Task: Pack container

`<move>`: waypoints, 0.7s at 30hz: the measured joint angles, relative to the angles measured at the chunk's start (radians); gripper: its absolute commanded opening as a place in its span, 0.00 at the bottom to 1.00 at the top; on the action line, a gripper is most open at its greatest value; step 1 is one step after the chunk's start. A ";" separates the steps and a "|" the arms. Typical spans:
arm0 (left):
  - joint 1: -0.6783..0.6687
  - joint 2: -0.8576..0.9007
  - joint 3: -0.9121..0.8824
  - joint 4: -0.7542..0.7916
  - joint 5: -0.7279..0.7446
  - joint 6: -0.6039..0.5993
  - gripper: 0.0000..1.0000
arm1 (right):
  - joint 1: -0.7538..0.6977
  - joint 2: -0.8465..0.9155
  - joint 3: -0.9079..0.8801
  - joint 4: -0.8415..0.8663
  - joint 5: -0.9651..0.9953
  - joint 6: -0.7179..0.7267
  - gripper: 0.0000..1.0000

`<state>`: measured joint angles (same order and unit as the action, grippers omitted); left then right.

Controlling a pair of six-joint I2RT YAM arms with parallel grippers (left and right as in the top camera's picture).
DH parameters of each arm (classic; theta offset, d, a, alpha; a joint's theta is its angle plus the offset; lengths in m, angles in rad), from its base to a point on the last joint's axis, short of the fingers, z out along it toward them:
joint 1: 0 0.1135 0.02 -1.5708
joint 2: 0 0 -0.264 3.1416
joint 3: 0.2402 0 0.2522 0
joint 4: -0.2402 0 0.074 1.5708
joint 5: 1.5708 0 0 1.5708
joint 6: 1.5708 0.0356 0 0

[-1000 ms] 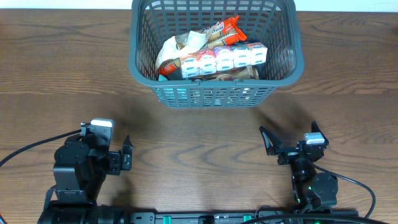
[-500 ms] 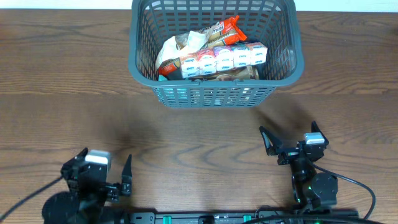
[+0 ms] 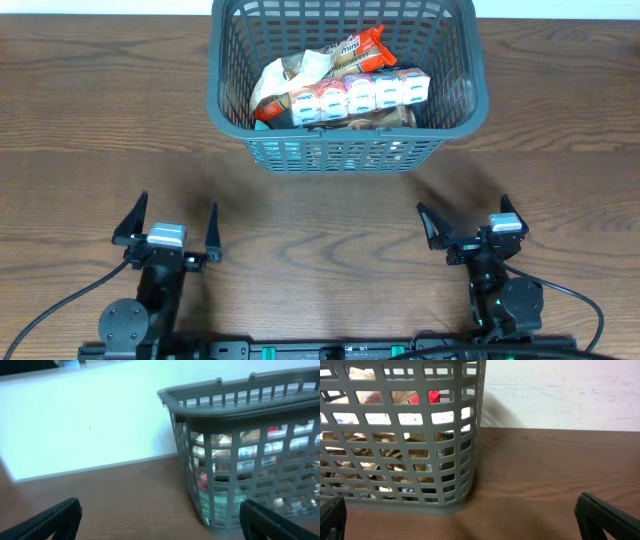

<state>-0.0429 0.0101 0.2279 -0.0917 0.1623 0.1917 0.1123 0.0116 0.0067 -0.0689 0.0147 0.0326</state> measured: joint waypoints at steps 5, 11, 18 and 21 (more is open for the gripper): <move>0.000 0.000 -0.137 0.141 0.019 -0.001 0.98 | 0.000 0.000 0.000 0.000 0.000 0.000 0.99; 0.000 0.003 -0.220 0.113 0.093 -0.001 0.98 | 0.000 0.000 0.000 -0.001 0.000 0.000 0.99; 0.000 0.000 -0.206 0.084 0.127 -0.005 0.99 | 0.000 0.000 0.000 0.000 0.000 0.000 0.99; 0.000 0.000 -0.206 0.083 0.127 -0.012 0.98 | 0.000 0.000 0.000 0.000 0.000 0.000 0.99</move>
<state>-0.0429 0.0101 0.0216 -0.0086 0.2893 0.1799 0.1123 0.0116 0.0067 -0.0689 0.0147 0.0326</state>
